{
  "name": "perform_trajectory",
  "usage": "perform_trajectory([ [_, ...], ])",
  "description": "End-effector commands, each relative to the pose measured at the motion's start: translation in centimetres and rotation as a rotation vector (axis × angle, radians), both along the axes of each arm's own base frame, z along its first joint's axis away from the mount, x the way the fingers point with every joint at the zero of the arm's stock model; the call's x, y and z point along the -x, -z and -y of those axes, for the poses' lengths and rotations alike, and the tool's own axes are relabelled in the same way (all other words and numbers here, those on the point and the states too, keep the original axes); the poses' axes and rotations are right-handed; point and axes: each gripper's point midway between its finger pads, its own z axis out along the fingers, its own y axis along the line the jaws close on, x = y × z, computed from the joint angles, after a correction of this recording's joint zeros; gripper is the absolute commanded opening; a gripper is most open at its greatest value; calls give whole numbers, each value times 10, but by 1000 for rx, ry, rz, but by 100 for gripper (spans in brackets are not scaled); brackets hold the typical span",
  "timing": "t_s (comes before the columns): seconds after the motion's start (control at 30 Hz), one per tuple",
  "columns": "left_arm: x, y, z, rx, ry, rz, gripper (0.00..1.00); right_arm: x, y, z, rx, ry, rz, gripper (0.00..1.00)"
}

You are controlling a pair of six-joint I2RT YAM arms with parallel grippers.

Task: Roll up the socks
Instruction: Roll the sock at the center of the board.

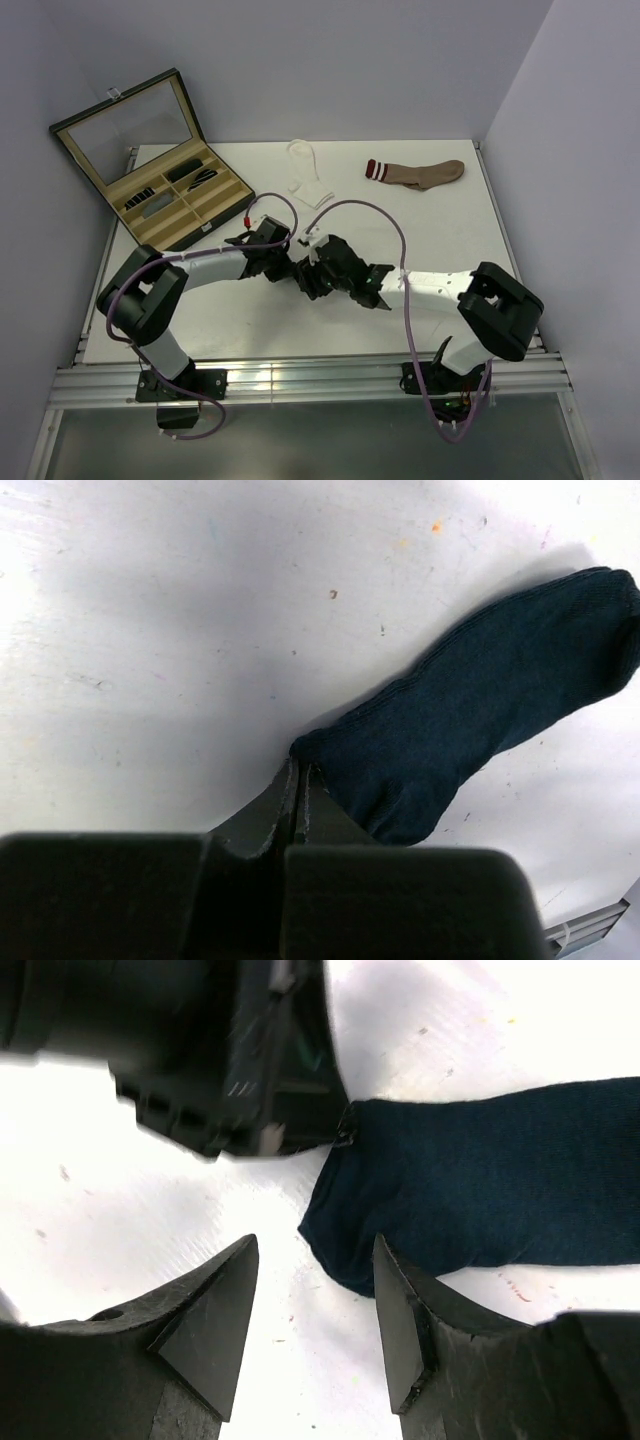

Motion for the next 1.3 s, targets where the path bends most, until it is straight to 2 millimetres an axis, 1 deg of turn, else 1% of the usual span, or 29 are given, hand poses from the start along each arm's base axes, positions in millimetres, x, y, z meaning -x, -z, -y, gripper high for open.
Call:
perform_trajectory([
  [0.0,3,-4,-11,-45,-10,4,0,-8,-1,0,39,9,153,57],
  [0.03,3,-5,-12,-44,-12,6,0,-9,3,1,61,16,172,57],
  [0.07,3,-5,-12,-44,-12,6,0,-7,10,0,77,7,175,57],
  [0.1,4,-5,-12,-44,-13,4,0,-2,11,-7,73,-13,190,57],
  [0.2,5,-4,-12,-39,-10,-4,0,-4,15,-10,114,6,242,57],
  [0.23,5,-4,-12,-40,-8,-6,0,0,16,-15,125,-12,262,57],
  [0.37,5,-3,-12,-36,-9,-10,0,2,18,-25,149,-27,303,56],
  [0.5,5,-2,-13,-33,-12,-11,0,-1,26,-27,191,-11,327,56],
  [0.57,4,-3,-13,-27,-11,-9,0,-2,36,-25,238,-30,341,54],
  [0.63,5,-2,-13,-24,-9,-14,0,-5,39,-24,258,-14,345,53],
  [0.67,4,-2,-13,-23,-10,-14,0,-5,44,-23,269,-15,340,52],
  [0.77,5,1,-13,-21,-7,-20,0,-6,52,-23,290,-15,335,44],
  [0.83,4,0,-12,-20,-4,-19,0,-6,57,-24,305,-18,326,35],
  [0.87,4,0,-13,-21,-5,-21,0,-7,58,-25,308,-18,323,29],
  [0.9,3,-1,-12,-19,-2,-16,0,-6,63,-23,322,-20,315,18],
  [0.97,0,-3,-13,-15,-7,-8,0,-4,64,-25,309,-28,299,9],
  [1.0,0,-4,-13,-10,-8,-8,0,-3,64,-24,307,-33,292,0],
  [1.07,-3,-7,-13,0,-11,2,4,-3,63,-22,298,-36,274,0],
  [1.1,-5,-9,-13,5,-14,6,10,2,59,-27,244,-36,233,0],
  [1.13,-8,-13,-15,10,-23,15,13,-2,58,-23,224,-26,213,0],
  [1.17,-8,-15,-16,15,-28,20,16,-3,58,-20,211,-25,196,0],
  [1.2,-11,-17,-17,13,-36,30,19,0,55,-23,180,-46,166,0],
  [1.23,-14,-24,-20,23,-49,48,27,0,50,-23,142,-40,141,0],
  [1.27,-14,-25,-22,25,-55,54,31,-7,48,-17,127,-22,114,0],
])
